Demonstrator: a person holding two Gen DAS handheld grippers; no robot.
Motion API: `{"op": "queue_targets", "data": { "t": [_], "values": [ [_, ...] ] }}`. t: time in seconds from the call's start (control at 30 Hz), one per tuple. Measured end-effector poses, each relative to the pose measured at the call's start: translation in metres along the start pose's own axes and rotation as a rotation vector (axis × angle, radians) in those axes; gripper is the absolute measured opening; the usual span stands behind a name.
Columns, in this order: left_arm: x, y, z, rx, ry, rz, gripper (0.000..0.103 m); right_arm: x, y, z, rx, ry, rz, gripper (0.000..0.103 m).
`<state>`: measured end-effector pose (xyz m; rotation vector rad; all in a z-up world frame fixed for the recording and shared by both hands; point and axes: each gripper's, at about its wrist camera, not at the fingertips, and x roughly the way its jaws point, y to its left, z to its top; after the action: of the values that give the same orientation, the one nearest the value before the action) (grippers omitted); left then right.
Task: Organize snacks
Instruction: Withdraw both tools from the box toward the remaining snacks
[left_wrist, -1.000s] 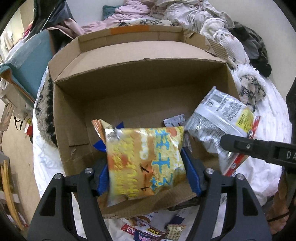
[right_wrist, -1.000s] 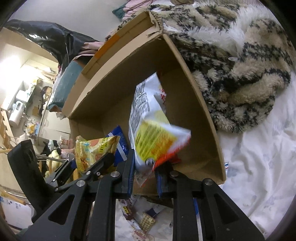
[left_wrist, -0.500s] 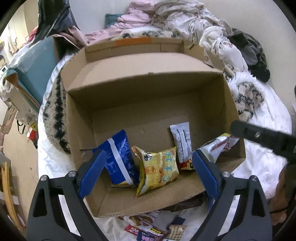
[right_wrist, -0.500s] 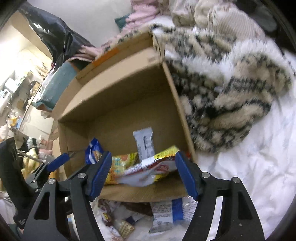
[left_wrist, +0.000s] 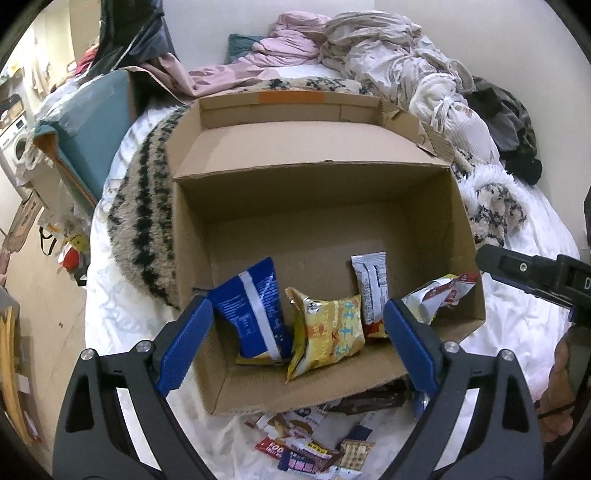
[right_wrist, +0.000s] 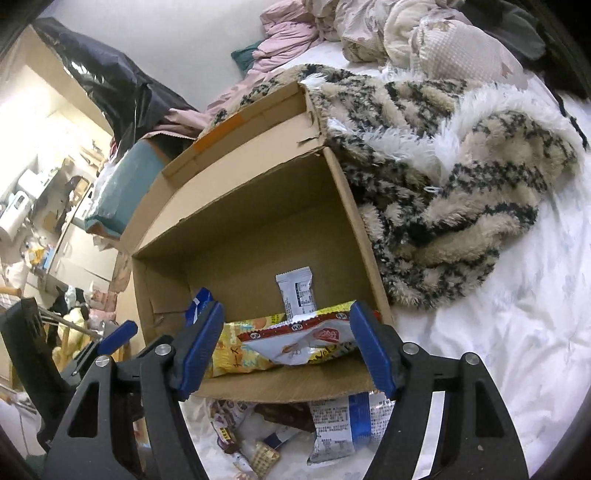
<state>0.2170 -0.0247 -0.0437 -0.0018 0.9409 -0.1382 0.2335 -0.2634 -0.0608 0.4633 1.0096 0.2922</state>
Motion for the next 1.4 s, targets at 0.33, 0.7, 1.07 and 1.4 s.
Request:
{"op": "queue_targets", "data": {
  "t": [0.33, 0.7, 1.07, 1.4],
  "values": [
    [-0.025, 0.017, -0.017, -0.050, -0.005, 0.007, 0.092, -0.025, -0.006, -0.015, 0.024, -0.005, -0.012, 0.074],
    [-0.051, 0.026, -0.045, -0.095, -0.010, 0.014, 0.092, -0.047, -0.009, -0.049, 0.026, 0.022, -0.025, 0.074],
    [-0.061, 0.023, -0.082, -0.140, 0.012, 0.038, 0.092, -0.057, -0.009, -0.084, 0.018, 0.069, -0.044, 0.074],
    [-0.032, 0.035, -0.104, -0.218, 0.164, 0.049, 0.092, -0.039, -0.033, -0.107, 0.112, 0.180, -0.090, 0.074]
  ]
}}
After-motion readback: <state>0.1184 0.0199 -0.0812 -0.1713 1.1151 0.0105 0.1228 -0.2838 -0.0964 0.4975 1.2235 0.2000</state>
